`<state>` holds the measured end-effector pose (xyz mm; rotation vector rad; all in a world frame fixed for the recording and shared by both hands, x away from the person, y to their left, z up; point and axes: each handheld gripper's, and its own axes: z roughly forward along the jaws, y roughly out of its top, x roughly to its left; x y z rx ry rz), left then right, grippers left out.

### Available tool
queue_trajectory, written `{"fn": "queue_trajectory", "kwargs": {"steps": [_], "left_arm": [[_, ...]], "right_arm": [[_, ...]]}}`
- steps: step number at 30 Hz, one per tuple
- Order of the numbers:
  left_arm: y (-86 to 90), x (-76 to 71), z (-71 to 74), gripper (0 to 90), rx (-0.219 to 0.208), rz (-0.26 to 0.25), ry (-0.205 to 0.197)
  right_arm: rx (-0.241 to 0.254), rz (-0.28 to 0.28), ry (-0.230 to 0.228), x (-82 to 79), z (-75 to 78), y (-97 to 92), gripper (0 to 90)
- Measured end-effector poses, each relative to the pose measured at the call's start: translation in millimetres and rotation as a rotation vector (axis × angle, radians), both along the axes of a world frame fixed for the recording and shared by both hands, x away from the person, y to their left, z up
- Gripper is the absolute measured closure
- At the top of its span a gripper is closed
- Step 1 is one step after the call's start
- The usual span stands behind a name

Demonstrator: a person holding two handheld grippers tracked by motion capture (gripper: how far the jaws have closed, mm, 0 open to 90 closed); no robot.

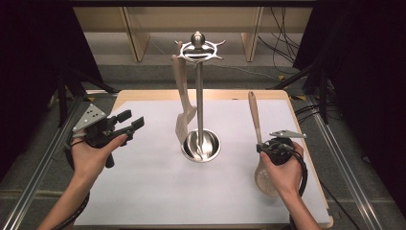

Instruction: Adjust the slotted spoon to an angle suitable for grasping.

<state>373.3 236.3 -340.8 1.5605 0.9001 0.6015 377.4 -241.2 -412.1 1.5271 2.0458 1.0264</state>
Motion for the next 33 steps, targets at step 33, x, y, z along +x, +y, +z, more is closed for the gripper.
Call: {"fn": "queue_trajectory", "kwargs": {"steps": [33], "left_arm": [[-3.0, 1.8, 0.4, 41.5, 0.010, -0.009, -0.003]], "right_arm": [[0.052, 0.043, -0.148, -19.6, 14.2, 18.6, 79.4]]}}
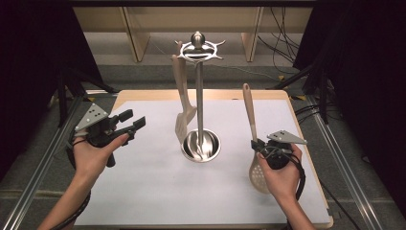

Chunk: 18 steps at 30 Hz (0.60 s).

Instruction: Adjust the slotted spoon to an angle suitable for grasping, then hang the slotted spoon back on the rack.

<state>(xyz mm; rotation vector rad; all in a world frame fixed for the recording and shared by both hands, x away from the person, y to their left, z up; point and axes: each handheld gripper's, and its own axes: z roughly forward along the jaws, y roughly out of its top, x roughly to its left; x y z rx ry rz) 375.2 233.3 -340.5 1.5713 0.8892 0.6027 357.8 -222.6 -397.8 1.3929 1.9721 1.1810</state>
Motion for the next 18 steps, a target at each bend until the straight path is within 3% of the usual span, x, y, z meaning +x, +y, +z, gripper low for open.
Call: {"fn": "queue_trajectory", "kwargs": {"steps": [8, 9, 10, 16, 18], "left_arm": [[-3.0, -5.4, 4.2, 41.6, -0.001, -0.003, -0.009], [-3.3, -6.4, 4.2, 41.6, 0.003, -0.006, -0.007], [-4.3, -7.2, 4.0, 41.6, -0.001, -0.009, -0.008], [-10.9, -11.4, 8.1, 41.5, -0.004, -0.035, -0.020], [-12.1, -11.8, 8.8, 41.7, -0.006, -0.037, -0.025]], "right_arm": [[-0.012, -0.003, -0.023, -2.9, 6.0, 2.7, 79.4], [-0.022, 0.009, -0.048, -2.0, 6.6, 2.2, 79.4], [-0.014, -0.006, -0.035, -4.6, 8.0, 4.1, 79.4], [-0.001, 0.021, -0.100, -9.7, 13.2, 6.5, 79.4], [-0.003, 0.032, -0.095, -12.1, 15.9, 6.2, 79.4]]}}
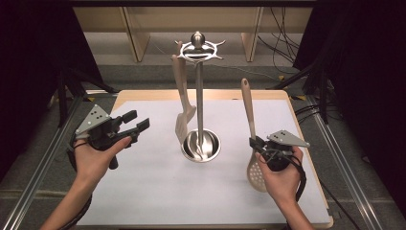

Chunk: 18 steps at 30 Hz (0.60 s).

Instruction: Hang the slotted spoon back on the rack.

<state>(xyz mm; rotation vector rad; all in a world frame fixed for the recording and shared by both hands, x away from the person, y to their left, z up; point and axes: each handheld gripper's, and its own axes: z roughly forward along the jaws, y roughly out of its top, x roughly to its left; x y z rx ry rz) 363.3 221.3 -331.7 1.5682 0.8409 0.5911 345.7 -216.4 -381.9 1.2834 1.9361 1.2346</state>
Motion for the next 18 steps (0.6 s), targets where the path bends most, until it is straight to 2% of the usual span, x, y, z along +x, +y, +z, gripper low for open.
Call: {"fn": "queue_trajectory", "kwargs": {"steps": [3, 4, 6, 7, 8, 12, 15, 17, 18], "left_arm": [[-2.6, 0.2, 0.7, 42.0, -0.002, -0.005, -0.004], [-3.5, 0.5, 0.9, 42.0, 0.001, -0.006, -0.006], [-4.7, 0.4, 0.5, 42.0, -0.002, -0.010, -0.006], [-4.7, 0.4, 0.5, 42.0, -0.002, -0.010, -0.006], [-4.6, -0.6, 0.0, 42.0, 0.000, -0.014, -0.006], [-5.3, -1.9, -0.1, 42.2, -0.006, -0.022, -0.006], [-7.8, -2.1, 3.7, 42.5, -0.024, -0.040, -0.027], [-10.7, -2.9, 6.5, 42.5, -0.034, -0.055, -0.038], [-12.9, -3.6, 7.4, 42.4, -0.033, -0.059, -0.040]], "right_arm": [[0.003, 0.011, -0.016, -3.5, 2.1, 2.9, 79.4], [-0.020, 0.026, -0.039, -3.7, 3.1, 1.9, 79.3], [-0.008, 0.032, -0.022, -7.5, 5.6, 4.3, 79.3], [-0.012, 0.037, -0.057, -6.7, 4.7, 5.1, 79.4], [-0.014, 0.030, -0.037, -8.8, 6.3, 6.2, 79.3], [-0.013, 0.038, -0.041, -10.5, 7.2, 10.6, 79.3], [-0.022, 0.060, -0.079, -11.5, 8.0, 11.1, 79.3], [0.019, 0.040, -0.031, -17.0, 9.7, 15.5, 79.4], [0.000, 0.045, -0.045, -17.0, 9.9, 14.7, 79.4]]}}
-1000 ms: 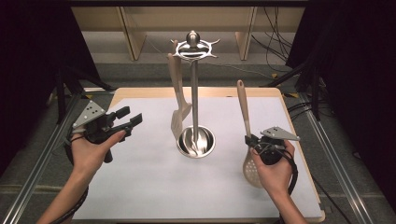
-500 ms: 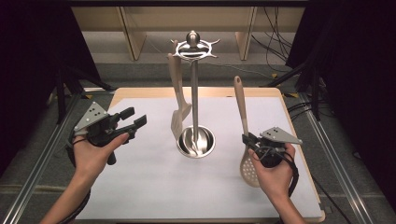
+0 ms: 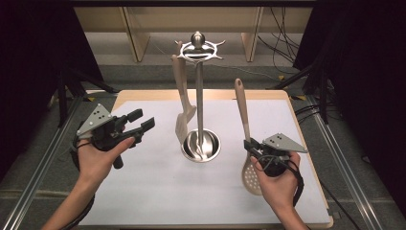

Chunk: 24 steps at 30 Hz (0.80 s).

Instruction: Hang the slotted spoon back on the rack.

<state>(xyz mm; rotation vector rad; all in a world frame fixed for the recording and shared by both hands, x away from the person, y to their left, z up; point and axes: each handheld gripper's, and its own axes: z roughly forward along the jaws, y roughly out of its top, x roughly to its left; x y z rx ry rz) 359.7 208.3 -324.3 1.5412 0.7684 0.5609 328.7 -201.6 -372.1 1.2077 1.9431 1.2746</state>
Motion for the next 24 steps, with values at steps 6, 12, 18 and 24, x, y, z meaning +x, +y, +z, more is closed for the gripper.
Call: {"fn": "queue_trajectory", "kwargs": {"steps": [6, 12, 18, 24], "left_arm": [[-7.2, 2.4, 4.9, 42.3, 0.166, -0.050, -0.116], [-36.9, -9.1, 5.3, 42.2, 0.046, -0.100, -0.008], [-58.9, -6.7, 10.0, 42.4, 0.042, -0.145, -0.016], [-83.0, -7.3, 14.9, 42.4, 0.018, -0.189, 0.013]], "right_arm": [[0.002, 0.001, -0.001, -4.1, 1.6, 5.1, 79.3], [-0.021, 0.017, -0.046, -5.7, 5.5, 8.4, 79.3], [0.017, 0.025, -0.022, -10.2, 7.0, 14.5, 79.3], [-0.002, 0.042, -0.035, -12.5, 7.7, 17.6, 79.3]]}}
